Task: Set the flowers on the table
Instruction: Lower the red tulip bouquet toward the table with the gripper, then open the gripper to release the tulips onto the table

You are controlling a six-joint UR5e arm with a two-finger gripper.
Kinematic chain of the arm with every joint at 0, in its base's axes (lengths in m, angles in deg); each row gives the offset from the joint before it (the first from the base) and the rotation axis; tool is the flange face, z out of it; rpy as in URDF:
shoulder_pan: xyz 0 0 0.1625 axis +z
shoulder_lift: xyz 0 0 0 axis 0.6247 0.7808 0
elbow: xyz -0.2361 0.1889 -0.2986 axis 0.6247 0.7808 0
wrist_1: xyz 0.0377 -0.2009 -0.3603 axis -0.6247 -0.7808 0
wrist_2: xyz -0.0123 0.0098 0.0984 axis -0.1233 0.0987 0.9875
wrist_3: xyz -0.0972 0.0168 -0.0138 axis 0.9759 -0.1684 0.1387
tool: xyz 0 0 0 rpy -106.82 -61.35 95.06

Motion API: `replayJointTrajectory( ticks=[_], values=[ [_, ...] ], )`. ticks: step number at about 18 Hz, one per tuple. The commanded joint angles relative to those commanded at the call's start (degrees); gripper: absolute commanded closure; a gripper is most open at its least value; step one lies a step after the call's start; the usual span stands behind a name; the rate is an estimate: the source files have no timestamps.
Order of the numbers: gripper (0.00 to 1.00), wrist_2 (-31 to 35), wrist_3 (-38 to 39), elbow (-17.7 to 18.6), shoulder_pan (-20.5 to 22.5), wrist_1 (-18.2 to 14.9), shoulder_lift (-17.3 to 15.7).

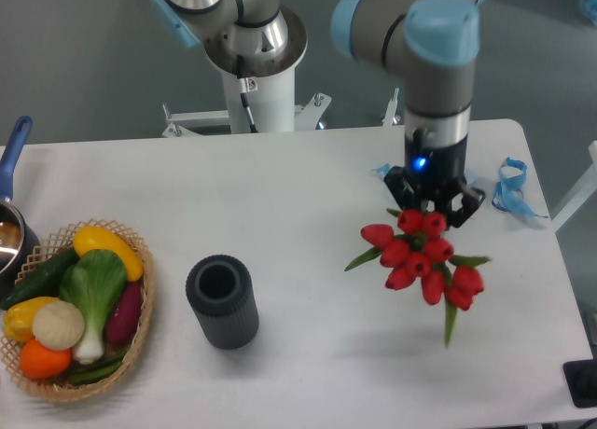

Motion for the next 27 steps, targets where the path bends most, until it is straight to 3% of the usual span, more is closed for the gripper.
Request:
replayJointTrajectory(
  ticks=[3,7,12,13,14,15,18,21,27],
  values=[
    [0.69,4.7,0.0,-0.6,-2.3,0.2,5.3],
    [0.69,5.1,0.0,-1.9,-2.9,0.6,10.6],
    [0.66,5.2,0.4,-3.0,-3.5,0.7,13.3],
    [0.52,5.1,0.2,-2.9,-3.5,0.7,13.0],
    [0.21,5.1,0.1,-2.9,-3.5,1.1,12.9],
    [0.04,4.6,0.1,-3.1,-3.5,2.6,12.4],
    [0.0,3.4,0.6,-3.3,-3.1,5.4,8.9],
    [0.0,1.2,-0.3,-5.5,1.4,3.9,3.1],
    [0.0,-8.9,-19.0,-8.4,10.5,-9.4,-5.0]
  ],
)
